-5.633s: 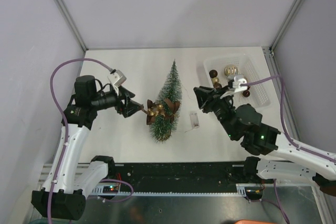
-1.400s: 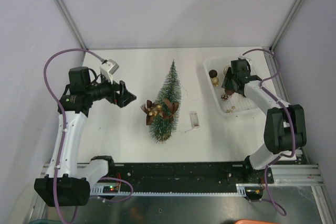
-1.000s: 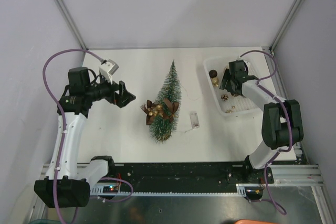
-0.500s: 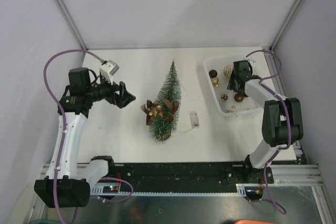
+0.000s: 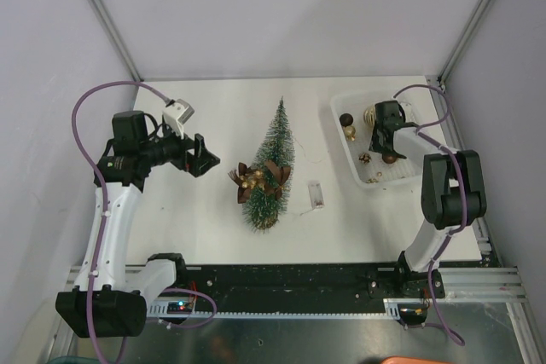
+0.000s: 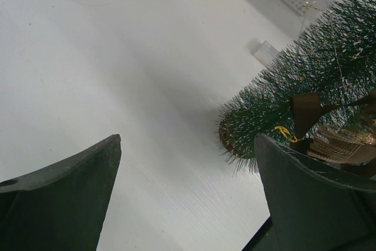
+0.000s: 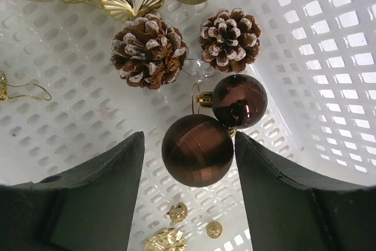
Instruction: Decorate the small christmas tree
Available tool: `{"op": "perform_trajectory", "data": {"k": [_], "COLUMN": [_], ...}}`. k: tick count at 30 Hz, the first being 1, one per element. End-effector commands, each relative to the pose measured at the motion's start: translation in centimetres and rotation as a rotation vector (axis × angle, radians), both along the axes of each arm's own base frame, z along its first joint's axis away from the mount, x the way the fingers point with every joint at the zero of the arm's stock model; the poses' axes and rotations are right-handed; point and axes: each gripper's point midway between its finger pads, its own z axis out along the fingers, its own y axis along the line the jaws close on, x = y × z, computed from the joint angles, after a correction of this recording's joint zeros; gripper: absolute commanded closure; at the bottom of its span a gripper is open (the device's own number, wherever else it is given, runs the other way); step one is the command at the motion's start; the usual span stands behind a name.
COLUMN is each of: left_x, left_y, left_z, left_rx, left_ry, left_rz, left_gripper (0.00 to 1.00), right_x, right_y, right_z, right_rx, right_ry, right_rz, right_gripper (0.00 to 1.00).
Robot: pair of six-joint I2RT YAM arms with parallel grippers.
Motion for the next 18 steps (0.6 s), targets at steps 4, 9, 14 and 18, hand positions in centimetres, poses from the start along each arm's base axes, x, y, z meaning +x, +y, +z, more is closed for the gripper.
{"op": "perform_trajectory", "data": {"k": [4, 9, 14, 18], "left_x": [0.0, 0.0, 0.0, 0.1], "left_y": [0.2, 0.3, 0.1, -0.3], "left_z": [0.3, 0.3, 0.2, 0.4], "left_rx": [0.018, 0.021, 0.011, -0.011], "left_ry": [-0.036, -0.037, -0.031, -0.02], "left_rz": [-0.004, -0.001, -0.01, -0.028], "left_gripper": [0.0, 0.0, 0.0, 0.0], "right_x": [1.5, 2.0, 2.2, 2.6], "right_y": [-0.1, 0.1, 1.4, 5.4], "right_z": [0.4, 1.2, 4.1, 10.3], "right_rx": [0.004, 0.026, 0.067, 0.228], "right_ry": [-0.014, -0.045, -0.114, -0.278], "right_rz": [-0.002, -0.009, 0.024, 0.139], "right_gripper": [0.42, 0.6, 0.68, 0.68]}}
